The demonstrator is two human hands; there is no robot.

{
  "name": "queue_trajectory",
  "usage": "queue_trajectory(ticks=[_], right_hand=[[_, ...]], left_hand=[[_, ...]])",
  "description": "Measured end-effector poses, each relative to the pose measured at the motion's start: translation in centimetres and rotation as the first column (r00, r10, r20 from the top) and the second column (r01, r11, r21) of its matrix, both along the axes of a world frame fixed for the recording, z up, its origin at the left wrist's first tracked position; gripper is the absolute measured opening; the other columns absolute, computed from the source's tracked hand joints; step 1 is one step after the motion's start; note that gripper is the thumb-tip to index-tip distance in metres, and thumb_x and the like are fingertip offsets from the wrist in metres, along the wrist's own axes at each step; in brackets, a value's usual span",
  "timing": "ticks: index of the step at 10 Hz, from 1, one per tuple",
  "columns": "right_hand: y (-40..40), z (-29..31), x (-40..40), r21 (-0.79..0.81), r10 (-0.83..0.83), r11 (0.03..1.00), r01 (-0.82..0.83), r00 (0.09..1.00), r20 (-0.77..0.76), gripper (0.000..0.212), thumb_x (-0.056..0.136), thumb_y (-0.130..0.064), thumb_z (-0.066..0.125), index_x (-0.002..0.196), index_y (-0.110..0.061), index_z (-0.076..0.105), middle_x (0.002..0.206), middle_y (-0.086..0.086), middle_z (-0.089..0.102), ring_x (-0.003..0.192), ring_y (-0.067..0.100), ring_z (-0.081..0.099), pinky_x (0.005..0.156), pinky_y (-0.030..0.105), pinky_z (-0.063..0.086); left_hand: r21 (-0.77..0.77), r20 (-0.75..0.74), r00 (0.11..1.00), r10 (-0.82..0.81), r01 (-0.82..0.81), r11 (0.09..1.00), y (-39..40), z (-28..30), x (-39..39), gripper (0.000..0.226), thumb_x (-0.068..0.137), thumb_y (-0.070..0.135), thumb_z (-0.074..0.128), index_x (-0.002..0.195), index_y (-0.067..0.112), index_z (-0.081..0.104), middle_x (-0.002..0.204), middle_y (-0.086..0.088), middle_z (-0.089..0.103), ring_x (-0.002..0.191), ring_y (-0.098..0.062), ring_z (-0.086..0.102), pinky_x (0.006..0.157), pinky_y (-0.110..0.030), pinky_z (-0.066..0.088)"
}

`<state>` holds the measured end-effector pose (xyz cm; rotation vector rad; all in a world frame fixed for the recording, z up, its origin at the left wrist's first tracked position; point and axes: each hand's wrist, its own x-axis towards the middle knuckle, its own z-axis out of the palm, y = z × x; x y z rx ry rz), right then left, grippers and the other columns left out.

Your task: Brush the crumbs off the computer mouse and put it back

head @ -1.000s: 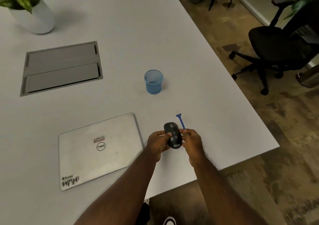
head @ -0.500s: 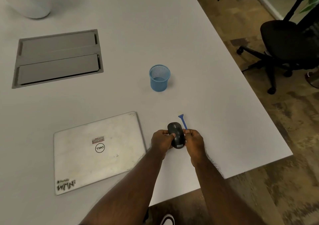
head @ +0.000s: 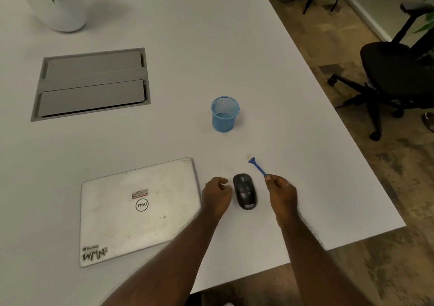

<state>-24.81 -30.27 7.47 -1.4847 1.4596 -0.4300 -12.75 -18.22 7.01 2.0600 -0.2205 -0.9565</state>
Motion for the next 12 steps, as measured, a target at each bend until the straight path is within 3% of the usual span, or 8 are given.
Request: queue_trajectory(ticks=[1,2,4,6,8,9,10,12], right_hand=[[-1.7,2.2,0.8,-0.038,0.001,0.999,0.002,0.998,0.061,0.021,0.091,-0.02,0.069,0.105,-0.007,0.075,0.084,0.001,0.069,0.076,0.017,0.061,0.075,0.034,0.051],[-3.4,4.9,2.9,-0.131,0.03,0.991,-0.019,0.997,0.077,0.011,0.087,-0.02,0.074,0.094,-0.012,0.072,0.087,0.003,0.071,0.076,0.017,0.063,0.071,0.025,0.05],[-5.8,8.6,9.5,-0.304,0.137,0.943,-0.133,0.991,-0.009,0.02,0.091,-0.021,0.068,0.105,-0.007,0.074,0.096,0.007,0.074,0.086,0.02,0.066,0.072,0.019,0.045],[-6.4,9.4,15.3,-0.423,0.196,0.866,-0.265,0.96,-0.201,0.027,0.096,-0.022,0.057,0.115,-0.011,0.073,0.114,0.008,0.075,0.103,0.027,0.069,0.08,0.022,0.043],[-6.6,8.4,18.8,-0.453,0.223,0.769,-0.45,0.854,-0.47,0.031,0.101,-0.026,0.047,0.119,-0.019,0.072,0.112,0.006,0.074,0.097,0.028,0.069,0.069,0.025,0.042],[-6.5,8.0,19.7,-0.424,0.234,0.747,-0.511,0.8,-0.552,0.033,0.101,-0.026,0.046,0.123,-0.024,0.069,0.117,0.006,0.072,0.102,0.031,0.068,0.076,0.032,0.049],[-5.9,7.5,19.9,-0.37,0.288,0.755,-0.541,0.781,-0.555,0.037,0.097,-0.036,0.055,0.131,-0.026,0.063,0.127,0.005,0.068,0.112,0.03,0.064,0.086,0.035,0.05],[-4.3,7.8,17.9,-0.401,0.326,0.751,-0.525,0.822,-0.467,0.044,0.092,-0.034,0.063,0.133,-0.019,0.059,0.13,0.008,0.064,0.117,0.031,0.06,0.094,0.042,0.049]], left_hand=[[-0.075,0.244,0.97,-0.009,0.028,0.997,2.1,0.9,1.6,0.021,0.09,0.012,0.053,0.108,0.016,0.064,0.105,0.0,0.065,0.093,-0.015,0.062,0.083,-0.024,0.05],[-0.067,0.466,0.884,-0.025,0.064,0.996,4.7,1.3,3.7,0.03,0.084,0.005,0.055,0.112,0.012,0.063,0.109,-0.005,0.063,0.1,-0.023,0.06,0.089,-0.03,0.046],[0.379,0.675,0.649,-0.35,0.102,0.92,9.9,1.3,8.3,0.056,0.076,0.025,0.048,0.128,0.006,0.059,0.137,-0.021,0.054,0.124,-0.041,0.053,0.094,-0.049,0.045],[0.631,0.574,0.571,-0.587,0.148,0.762,13.0,-0.4,11.2,0.064,0.091,0.045,0.032,0.143,0.008,0.044,0.152,-0.021,0.036,0.137,-0.045,0.037,0.095,-0.068,0.035],[0.632,0.548,0.591,-0.592,0.172,0.756,14.3,-1.7,12.0,0.079,0.094,0.055,-0.001,0.145,0.011,0.041,0.154,-0.018,0.033,0.139,-0.043,0.036,0.096,-0.07,0.033],[0.641,0.529,0.594,-0.606,0.188,0.744,14.6,-1.9,12.1,0.073,0.096,0.053,0.006,0.147,0.012,0.038,0.156,-0.017,0.03,0.14,-0.042,0.034,0.099,-0.069,0.031],[0.628,0.541,0.585,-0.604,0.197,0.753,14.7,-2.5,12.0,0.067,0.096,0.052,0.019,0.148,0.013,0.035,0.158,-0.016,0.026,0.142,-0.041,0.03,0.101,-0.07,0.026],[0.608,0.543,0.609,-0.579,0.191,0.771,14.8,-2.3,12.0,0.072,0.095,0.053,0.008,0.148,0.013,0.036,0.158,-0.015,0.026,0.143,-0.04,0.03,0.101,-0.071,0.027]])
